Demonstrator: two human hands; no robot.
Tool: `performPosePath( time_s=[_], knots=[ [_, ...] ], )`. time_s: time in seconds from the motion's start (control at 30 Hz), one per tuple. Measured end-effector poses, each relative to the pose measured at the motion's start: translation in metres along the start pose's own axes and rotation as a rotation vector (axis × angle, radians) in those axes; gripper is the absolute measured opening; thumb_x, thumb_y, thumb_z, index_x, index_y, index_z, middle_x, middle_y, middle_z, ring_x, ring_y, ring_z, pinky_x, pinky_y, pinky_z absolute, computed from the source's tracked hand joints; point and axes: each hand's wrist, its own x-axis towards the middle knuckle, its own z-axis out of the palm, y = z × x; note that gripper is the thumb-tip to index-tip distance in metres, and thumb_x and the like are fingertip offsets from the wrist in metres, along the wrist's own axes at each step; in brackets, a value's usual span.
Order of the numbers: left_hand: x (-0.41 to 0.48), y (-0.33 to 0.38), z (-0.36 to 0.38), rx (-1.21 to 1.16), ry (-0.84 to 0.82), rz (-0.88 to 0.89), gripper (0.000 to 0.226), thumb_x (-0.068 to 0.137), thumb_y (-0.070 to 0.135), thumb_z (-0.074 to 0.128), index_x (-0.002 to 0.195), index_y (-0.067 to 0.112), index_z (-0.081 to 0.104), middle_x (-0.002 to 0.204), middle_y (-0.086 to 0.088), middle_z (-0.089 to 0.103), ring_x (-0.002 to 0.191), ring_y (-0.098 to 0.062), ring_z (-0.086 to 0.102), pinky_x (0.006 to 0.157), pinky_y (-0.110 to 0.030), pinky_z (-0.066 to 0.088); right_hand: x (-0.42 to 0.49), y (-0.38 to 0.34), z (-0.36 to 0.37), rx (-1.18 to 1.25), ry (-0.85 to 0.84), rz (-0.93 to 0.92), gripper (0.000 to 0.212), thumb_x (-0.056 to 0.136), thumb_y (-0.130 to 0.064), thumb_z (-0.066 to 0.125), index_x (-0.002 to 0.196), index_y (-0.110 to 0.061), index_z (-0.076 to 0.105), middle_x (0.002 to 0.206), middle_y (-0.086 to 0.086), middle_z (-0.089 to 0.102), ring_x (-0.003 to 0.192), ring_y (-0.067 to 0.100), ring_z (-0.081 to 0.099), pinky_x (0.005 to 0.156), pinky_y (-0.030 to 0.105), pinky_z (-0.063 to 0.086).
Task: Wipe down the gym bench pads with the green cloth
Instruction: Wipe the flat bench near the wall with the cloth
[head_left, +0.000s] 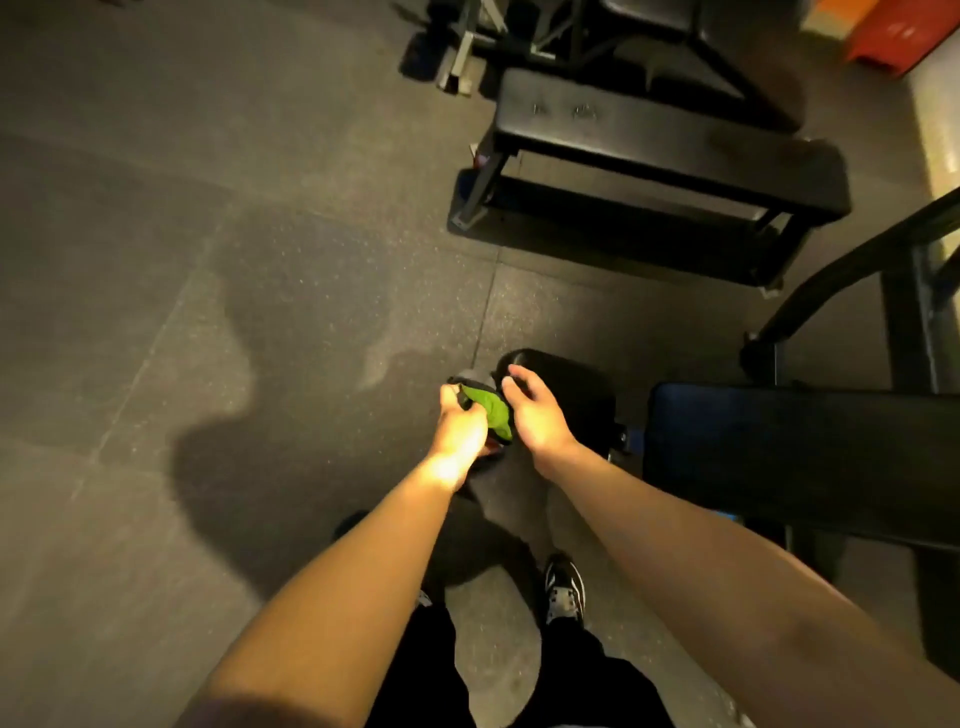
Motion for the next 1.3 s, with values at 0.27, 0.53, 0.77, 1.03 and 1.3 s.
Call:
performPosePath(
  time_s=[0.27, 0.53, 0.77, 1.03, 1.3],
  knots=[
    [0.007, 0.123, -0.077, 0.344, -0.005, 0.139, 0.040, 0.089, 0.037, 0.040, 0.122, 0.022, 0.055, 0.122, -0.008, 0.066, 0.112, -0.029, 0.062, 0.102, -0.043, 0.047, -0.023, -0.146, 0.051, 0.163, -0.162, -0.077, 0.032, 0.104, -0.031, 0.047, 0.129, -0.016, 0.060, 0.122, 0.007, 0.065, 0.113, 0.019, 0.061, 0.095, 0.031, 0.049],
    [0.063, 0.253, -0.109, 0.537, 0.044, 0.214, 0.045, 0.098, 0.033, 0.042, 0.141, 0.020, 0.036, 0.131, -0.012, 0.062, 0.125, -0.033, 0.054, 0.110, -0.043, 0.037, 0.054, -0.253, 0.088, 0.139, 0.003, -0.144, 0.037, 0.106, -0.039, 0.035, 0.102, -0.018, 0.065, 0.105, 0.011, 0.069, 0.102, 0.023, 0.065, 0.093, 0.042, 0.050],
    [0.177, 0.398, -0.131, 0.590, 0.043, 0.310, 0.068, 0.080, 0.054, 0.045, 0.144, 0.044, 0.024, 0.134, -0.011, 0.057, 0.124, -0.034, 0.055, 0.107, -0.051, 0.043, 0.178, -0.362, 0.119, 0.303, -0.048, -0.148, 0.034, 0.103, -0.033, 0.048, 0.117, -0.004, 0.060, 0.103, 0.009, 0.067, 0.095, 0.020, 0.063, 0.089, 0.045, 0.055],
    [0.288, 0.551, -0.141, 0.446, -0.232, 0.476, 0.059, 0.096, 0.026, 0.065, 0.144, 0.034, 0.032, 0.132, 0.002, 0.048, 0.116, -0.013, 0.053, 0.096, -0.029, 0.047, 0.308, -0.488, 0.108, 0.064, 0.166, -0.240, 0.030, 0.104, -0.028, 0.041, 0.102, -0.014, 0.067, 0.096, 0.004, 0.069, 0.091, 0.017, 0.065, 0.082, 0.034, 0.052],
    [0.455, 0.683, -0.128, 0.588, -0.291, 0.588, 0.029, 0.100, 0.039, 0.057, 0.119, 0.019, 0.061, 0.109, 0.002, 0.067, 0.102, -0.015, 0.064, 0.090, -0.038, 0.055, 0.480, -0.588, 0.119, 0.125, 0.371, -0.237, 0.024, 0.104, -0.035, 0.044, 0.104, -0.019, 0.062, 0.094, 0.000, 0.065, 0.086, 0.015, 0.061, 0.071, 0.030, 0.051]
  ],
)
